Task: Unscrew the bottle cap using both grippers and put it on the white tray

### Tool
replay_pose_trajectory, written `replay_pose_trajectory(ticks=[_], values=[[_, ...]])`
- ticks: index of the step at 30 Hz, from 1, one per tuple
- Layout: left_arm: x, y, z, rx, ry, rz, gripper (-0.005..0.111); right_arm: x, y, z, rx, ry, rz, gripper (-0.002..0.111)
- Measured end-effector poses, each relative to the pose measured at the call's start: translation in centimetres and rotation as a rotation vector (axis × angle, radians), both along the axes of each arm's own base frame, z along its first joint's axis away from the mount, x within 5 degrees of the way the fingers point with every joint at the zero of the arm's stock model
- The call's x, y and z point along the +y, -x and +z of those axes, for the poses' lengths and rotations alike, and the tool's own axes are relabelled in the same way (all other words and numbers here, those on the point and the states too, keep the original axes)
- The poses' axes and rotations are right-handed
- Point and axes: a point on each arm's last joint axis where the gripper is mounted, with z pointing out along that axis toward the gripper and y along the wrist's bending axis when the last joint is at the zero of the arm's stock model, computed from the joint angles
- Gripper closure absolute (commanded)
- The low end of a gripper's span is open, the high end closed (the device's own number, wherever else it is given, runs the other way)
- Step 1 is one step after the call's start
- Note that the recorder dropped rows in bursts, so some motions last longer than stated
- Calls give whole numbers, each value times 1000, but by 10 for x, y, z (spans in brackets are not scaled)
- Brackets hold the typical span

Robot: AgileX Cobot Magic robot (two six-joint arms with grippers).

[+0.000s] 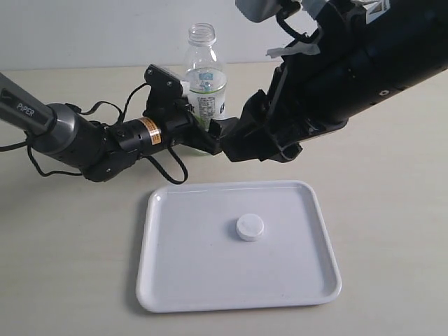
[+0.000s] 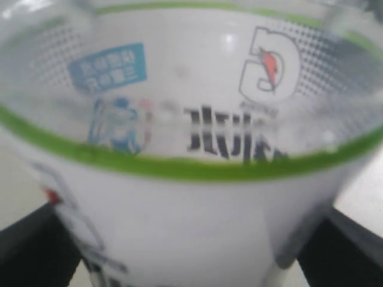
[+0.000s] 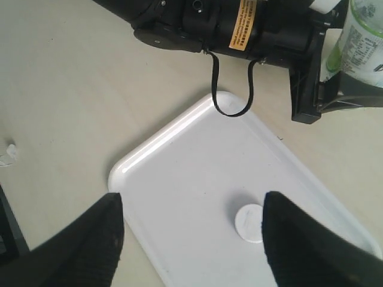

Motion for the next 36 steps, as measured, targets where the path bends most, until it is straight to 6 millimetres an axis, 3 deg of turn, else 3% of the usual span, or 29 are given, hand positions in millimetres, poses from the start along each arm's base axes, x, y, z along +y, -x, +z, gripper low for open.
replay_pose_trajectory(ticks=[13,21,29,34,36], values=[[17,32,18,32,-43,-2,20,0,0,0,3,-1,0,45],[26,52,16,77,-63,-1,20,0,0,0,2,1,1,45],[42,83,25,120,-84,-1,20,0,0,0,2,1,1,45],[53,108,39,96,-83,-15,31,0,1,-1,11,4,7,45],[58,118,45,68,-86,-27,51,0,2,-1,20,7,12,45]])
